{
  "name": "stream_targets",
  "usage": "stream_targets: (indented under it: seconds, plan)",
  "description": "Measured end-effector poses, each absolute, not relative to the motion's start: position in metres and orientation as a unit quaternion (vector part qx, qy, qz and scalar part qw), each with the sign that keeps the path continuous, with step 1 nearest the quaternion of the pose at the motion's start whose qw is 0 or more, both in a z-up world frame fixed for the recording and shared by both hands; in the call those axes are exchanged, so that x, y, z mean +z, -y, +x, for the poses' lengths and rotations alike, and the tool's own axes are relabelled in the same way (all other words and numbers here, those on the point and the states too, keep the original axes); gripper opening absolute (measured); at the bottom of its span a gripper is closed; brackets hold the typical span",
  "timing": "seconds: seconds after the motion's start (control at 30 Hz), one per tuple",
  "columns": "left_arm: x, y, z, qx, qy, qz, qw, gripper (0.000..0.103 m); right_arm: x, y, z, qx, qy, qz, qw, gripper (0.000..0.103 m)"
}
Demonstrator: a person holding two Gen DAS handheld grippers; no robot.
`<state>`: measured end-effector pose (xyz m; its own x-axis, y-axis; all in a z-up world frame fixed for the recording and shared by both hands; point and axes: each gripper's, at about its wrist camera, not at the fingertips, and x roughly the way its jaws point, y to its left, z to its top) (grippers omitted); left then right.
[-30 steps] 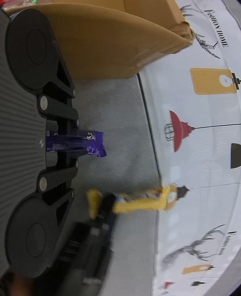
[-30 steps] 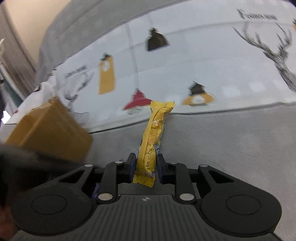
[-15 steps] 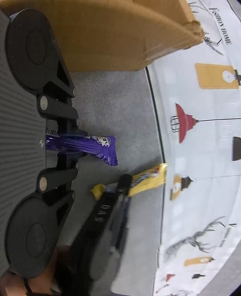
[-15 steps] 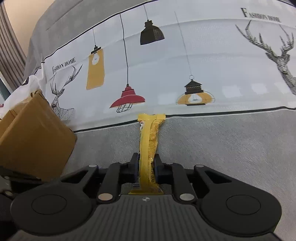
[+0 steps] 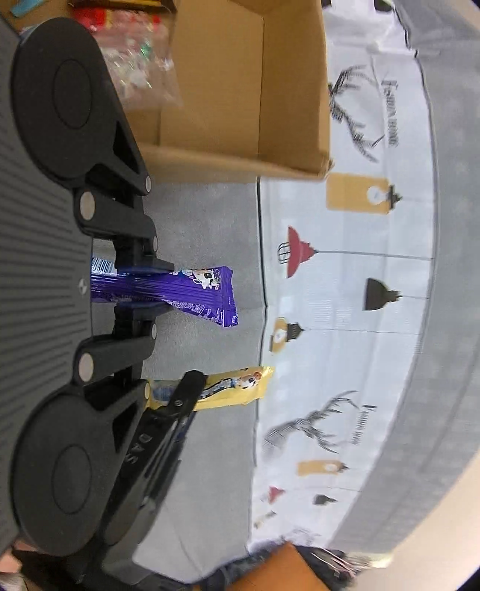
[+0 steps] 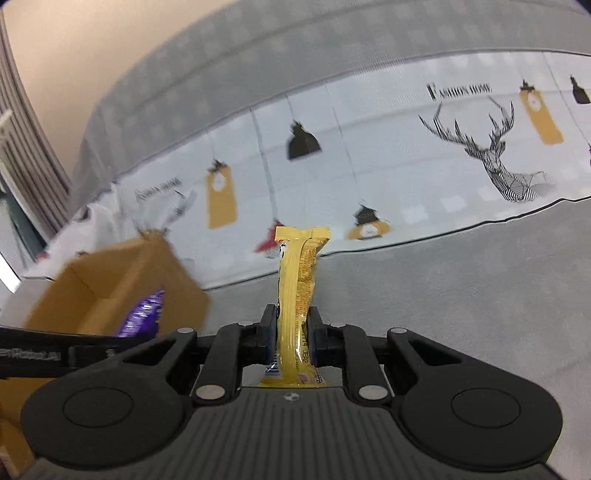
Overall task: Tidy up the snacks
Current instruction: 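Lift both held bars and carry them over the box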
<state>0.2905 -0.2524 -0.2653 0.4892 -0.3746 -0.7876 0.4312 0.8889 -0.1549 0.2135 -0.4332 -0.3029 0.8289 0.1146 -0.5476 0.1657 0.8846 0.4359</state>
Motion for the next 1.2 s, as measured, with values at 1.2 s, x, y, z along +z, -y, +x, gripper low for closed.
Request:
stream_targets:
  seconds: [1.2]
  plan:
    - [-0.278, -0.045, 0.318, -0.121, -0.441, -0.092, 0.885, 0.015, -0.213, 0.146, 0.266, 0.105, -0.374, 0.086, 0.918, 0.018]
